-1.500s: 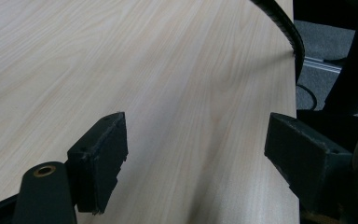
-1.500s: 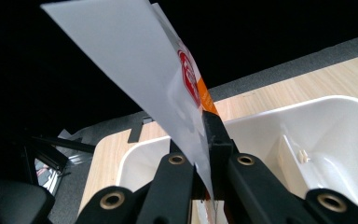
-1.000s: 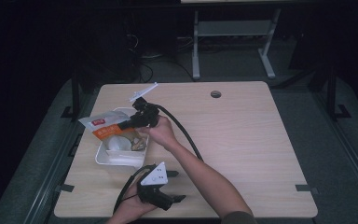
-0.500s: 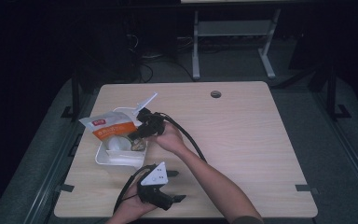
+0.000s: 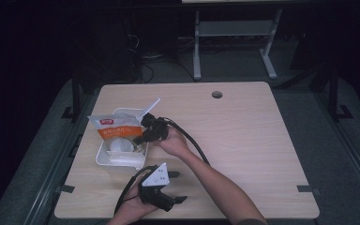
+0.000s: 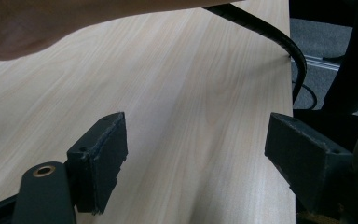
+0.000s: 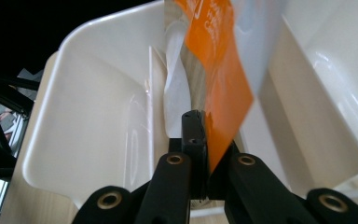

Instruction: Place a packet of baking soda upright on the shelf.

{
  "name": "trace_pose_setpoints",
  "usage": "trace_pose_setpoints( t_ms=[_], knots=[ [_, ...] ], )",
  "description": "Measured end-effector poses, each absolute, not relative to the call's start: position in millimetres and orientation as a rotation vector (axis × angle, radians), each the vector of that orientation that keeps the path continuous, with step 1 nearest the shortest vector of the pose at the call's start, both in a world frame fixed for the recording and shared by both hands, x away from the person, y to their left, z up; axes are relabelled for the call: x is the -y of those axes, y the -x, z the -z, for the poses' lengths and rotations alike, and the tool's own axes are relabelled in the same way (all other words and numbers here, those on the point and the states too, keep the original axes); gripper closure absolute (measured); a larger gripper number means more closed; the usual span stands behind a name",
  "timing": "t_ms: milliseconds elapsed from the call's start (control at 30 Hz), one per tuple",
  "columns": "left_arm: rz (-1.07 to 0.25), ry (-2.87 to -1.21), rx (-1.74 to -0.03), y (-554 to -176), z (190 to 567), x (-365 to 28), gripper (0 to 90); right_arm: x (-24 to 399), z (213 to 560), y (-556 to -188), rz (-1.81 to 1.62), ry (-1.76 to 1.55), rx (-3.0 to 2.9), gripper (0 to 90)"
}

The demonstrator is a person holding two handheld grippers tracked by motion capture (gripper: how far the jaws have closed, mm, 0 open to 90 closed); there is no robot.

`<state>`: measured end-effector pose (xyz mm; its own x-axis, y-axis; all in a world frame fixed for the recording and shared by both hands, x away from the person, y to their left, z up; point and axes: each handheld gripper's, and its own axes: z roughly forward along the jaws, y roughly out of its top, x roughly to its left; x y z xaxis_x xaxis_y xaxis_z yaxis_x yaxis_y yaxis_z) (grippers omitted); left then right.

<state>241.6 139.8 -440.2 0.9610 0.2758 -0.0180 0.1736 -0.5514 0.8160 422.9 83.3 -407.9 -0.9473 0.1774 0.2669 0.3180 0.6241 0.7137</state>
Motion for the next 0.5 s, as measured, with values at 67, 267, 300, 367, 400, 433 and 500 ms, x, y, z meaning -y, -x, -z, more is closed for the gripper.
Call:
trace_pose_setpoints(
  t_ms=[67,267,300,367,400,433,500],
  knots=[
    [-0.137,-2.168,-0.315,-241.5,440.3,-139.5,20.6,-83.0,409.5,-423.2,1.214,0.407,2.688,88.8],
    [-0.138,-2.167,-0.315,-241.8,440.2,-139.8,20.6,-83.1,408.4,-424.3,1.192,0.389,2.718,88.9],
    [-0.137,-2.167,-0.316,-241.9,440.2,-139.9,20.6,-83.4,407.8,-424.6,1.191,0.380,2.726,88.9],
    [-0.138,-2.166,-0.315,-241.8,440.2,-140.0,20.6,-83.5,406.4,-425.3,1.184,0.374,2.742,88.9],
    [-0.138,-2.166,-0.316,-241.8,440.1,-140.0,20.6,-83.5,406.4,-425.3,1.184,0.374,2.742,88.9],
    [-0.137,-2.166,-0.316,-241.7,440.1,-140.0,20.6,-83.1,406.1,-425.7,1.181,0.376,2.745,88.9],
    [-0.137,-2.166,-0.315,-241.7,440.2,-139.7,20.5,-81.7,405.5,-426.9,1.179,0.385,2.749,88.9]
  ],
)
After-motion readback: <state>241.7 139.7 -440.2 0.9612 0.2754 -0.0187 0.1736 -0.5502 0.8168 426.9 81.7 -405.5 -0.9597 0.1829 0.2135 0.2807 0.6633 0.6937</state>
